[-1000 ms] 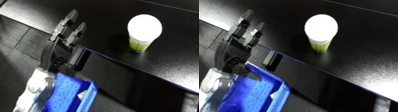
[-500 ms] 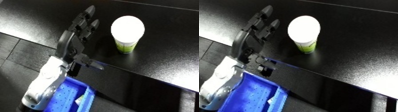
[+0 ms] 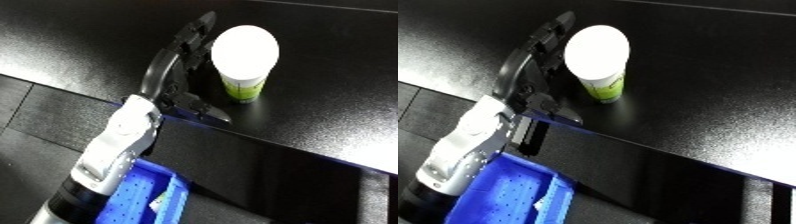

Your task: Pick up the object and place it into the box

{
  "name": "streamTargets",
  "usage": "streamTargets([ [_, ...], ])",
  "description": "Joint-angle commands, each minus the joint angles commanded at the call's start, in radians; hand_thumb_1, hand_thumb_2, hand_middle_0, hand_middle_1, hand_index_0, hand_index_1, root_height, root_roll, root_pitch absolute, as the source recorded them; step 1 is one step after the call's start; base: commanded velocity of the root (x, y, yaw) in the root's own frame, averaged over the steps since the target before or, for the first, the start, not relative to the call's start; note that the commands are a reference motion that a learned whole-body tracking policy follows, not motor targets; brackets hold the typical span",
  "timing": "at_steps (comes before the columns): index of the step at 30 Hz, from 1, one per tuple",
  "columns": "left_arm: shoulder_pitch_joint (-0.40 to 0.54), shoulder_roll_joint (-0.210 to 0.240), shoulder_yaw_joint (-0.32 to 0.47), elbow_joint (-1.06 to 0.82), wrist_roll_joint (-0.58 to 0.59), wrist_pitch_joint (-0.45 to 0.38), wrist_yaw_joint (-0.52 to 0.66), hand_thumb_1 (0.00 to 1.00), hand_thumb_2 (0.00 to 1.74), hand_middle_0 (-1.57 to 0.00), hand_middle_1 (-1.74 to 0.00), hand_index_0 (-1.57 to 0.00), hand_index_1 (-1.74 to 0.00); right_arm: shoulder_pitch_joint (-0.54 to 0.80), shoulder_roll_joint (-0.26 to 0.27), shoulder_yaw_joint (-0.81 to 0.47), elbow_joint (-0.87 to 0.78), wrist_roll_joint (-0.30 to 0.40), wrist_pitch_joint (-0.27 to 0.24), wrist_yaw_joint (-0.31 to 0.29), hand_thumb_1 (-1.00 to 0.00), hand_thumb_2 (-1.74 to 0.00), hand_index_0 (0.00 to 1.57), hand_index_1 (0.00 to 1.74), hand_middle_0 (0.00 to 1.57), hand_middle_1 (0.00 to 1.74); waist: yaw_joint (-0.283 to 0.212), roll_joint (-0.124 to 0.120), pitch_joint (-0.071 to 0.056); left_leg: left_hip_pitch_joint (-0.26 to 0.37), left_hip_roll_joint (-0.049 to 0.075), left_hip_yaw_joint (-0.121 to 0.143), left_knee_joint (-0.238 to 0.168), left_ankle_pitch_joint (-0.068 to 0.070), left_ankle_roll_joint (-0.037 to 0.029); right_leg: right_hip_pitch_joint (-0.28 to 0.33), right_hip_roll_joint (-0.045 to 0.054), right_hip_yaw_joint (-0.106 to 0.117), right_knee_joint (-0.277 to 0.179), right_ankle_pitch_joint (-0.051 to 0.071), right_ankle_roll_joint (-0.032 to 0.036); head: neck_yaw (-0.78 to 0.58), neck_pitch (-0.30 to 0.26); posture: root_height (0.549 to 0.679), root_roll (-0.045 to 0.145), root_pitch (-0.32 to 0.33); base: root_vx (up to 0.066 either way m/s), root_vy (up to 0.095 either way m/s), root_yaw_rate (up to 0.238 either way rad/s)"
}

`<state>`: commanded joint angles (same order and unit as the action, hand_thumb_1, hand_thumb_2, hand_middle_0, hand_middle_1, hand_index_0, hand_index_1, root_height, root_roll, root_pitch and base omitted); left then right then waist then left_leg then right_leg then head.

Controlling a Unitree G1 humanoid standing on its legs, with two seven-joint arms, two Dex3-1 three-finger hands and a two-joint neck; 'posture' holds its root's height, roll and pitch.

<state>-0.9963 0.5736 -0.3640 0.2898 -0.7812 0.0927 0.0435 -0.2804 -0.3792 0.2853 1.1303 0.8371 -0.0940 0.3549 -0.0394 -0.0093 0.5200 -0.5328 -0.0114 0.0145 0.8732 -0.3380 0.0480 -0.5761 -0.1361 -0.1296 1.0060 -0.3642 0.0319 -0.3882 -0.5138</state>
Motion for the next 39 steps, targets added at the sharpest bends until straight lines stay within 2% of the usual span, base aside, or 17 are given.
streamTargets([
  [7, -0.043, -0.013, -0.037, 0.062, 0.002, -0.005, 0.006, 0.0, 0.0, 0.0, 0.0, 0.0, 0.0, -0.007, -0.004, 0.006, -0.004, 0.01, -0.009, -0.001, 0.0, 0.0, 0.0, 0.0, 0.0, 0.0, -0.015, -0.007, 0.0, -0.009, 0.006, 0.007, 0.008, -0.004, 0.0027, -0.015, 0.0013, 0.005, 0.004, 0.003, 0.0027, -0.004, 0.005, 0.605, 0.026, -0.013, 0.006, 0.004, -0.033],
  [17, -0.102, -0.042, -0.075, 0.129, 0.008, -0.013, 0.013, 0.5, 0.87, -0.79, -0.87, -0.79, -0.87, -0.01, -0.001, 0.016, -0.018, 0.013, -0.016, -0.008, 0.0, 0.0, 0.0, 0.0, 0.0, 0.0, -0.033, -0.017, 0.0, -0.021, 0.014, 0.012, 0.021, -0.01, 0.0068, -0.032, 0.0037, 0.01, 0.011, 0.006, 0.0061, -0.025, 0.006, 0.604, 0.025, -0.007, 0.007, -0.004, -0.035],
  [26, -0.126, -0.053, -0.087, 0.166, -0.027, -0.009, 0.021, 0.95, 1.65, -1.49, -1.65, -1.49, -1.65, -0.013, 0.001, 0.022, -0.018, 0.005, -0.018, -0.009, 0.0, 0.0, 0.0, 0.0, 0.0, 0.0, -0.04, -0.016, 0.0, -0.015, 0.017, 0.014, 0.019, -0.011, 0.0059, -0.028, 0.0042, 0.012, 0.008, 0.005, 0.0064, -0.034, 0.013, 0.604, 0.027, -0.009, 0.009, 0.001, -0.01],
  [28, -0.12, -0.058, -0.08, 0.171, -0.09, 0.019, 0.018, 0.95, 1.65, -1.49, -1.65, -1.49, -1.65, -0.014, 0.002, 0.023, -0.018, -0.004, -0.016, -0.018, 0.0, 0.0, 0.0, 0.0, 0.0, 0.0, -0.04, -0.014, 0.0, -0.012, 0.016, 0.013, 0.017, -0.011, 0.005, -0.025, 0.004, 0.012, 0.007, 0.005, 0.006, -0.036, 0.02, 0.604, 0.028, -0.01, -0.001, -0.002, 0.022],
  [33, -0.072, -0.085, -0.041, 0.154, -0.329, 0.087, -0.023, 0.95, 1.65, -1.49, -1.65, -1.49, -1.65, -0.015, 0.008, 0.021, -0.02, -0.015, -0.013, -0.043, 0.0, 0.0, 0.0, 0.0, 0.0, 0.0, -0.036, -0.005, 0.0, -0.004, 0.012, 0.008, 0.008, -0.008, 0.0032, -0.018, 0.0013, 0.011, 0.003, 0.002, 0.0032, -0.029, 0.036, 0.605, 0.031, -0.01, -0.014, 0.0, 0.049],
  [36, -0.031, -0.1, -0.014, 0.116, -0.448, 0.079, -0.065, 0.95, 1.65, -1.49, -1.65, -1.49, -1.65, -0.013, 0.01, 0.017, -0.025, -0.01, -0.012, -0.054, 0.0, 0.0, 0.0, 0.0, 0.0, 0.0, -0.03, 0.001, 0.0, 0.003, 0.01, 0.005, 0.0, -0.006, 0.0023, -0.011, -0.0024, 0.01, 0.001, -0.001, -0.0001, -0.021, 0.039, 0.606, 0.034, -0.011, -0.021, 0.011, 0.052],
  [39, 0.011, -0.108, 0.015, 0.062, -0.482, 0.037, -0.085, 0.95, 1.65, -1.49, -1.65, -1.49, -1.65, -0.009, 0.012, 0.014, -0.031, -0.007, -0.014, -0.063, 0.0, 0.0, 0.0, 0.0, 0.0, 0.0, -0.021, 0.006, 0.0, 0.009, 0.006, 0.0, -0.004, -0.005, 0.0015, -0.003, -0.0055, 0.009, 0.0, -0.004, -0.004, -0.015, 0.044, 0.607, 0.036, -0.013, -0.015, 0.006, 0.055],
])
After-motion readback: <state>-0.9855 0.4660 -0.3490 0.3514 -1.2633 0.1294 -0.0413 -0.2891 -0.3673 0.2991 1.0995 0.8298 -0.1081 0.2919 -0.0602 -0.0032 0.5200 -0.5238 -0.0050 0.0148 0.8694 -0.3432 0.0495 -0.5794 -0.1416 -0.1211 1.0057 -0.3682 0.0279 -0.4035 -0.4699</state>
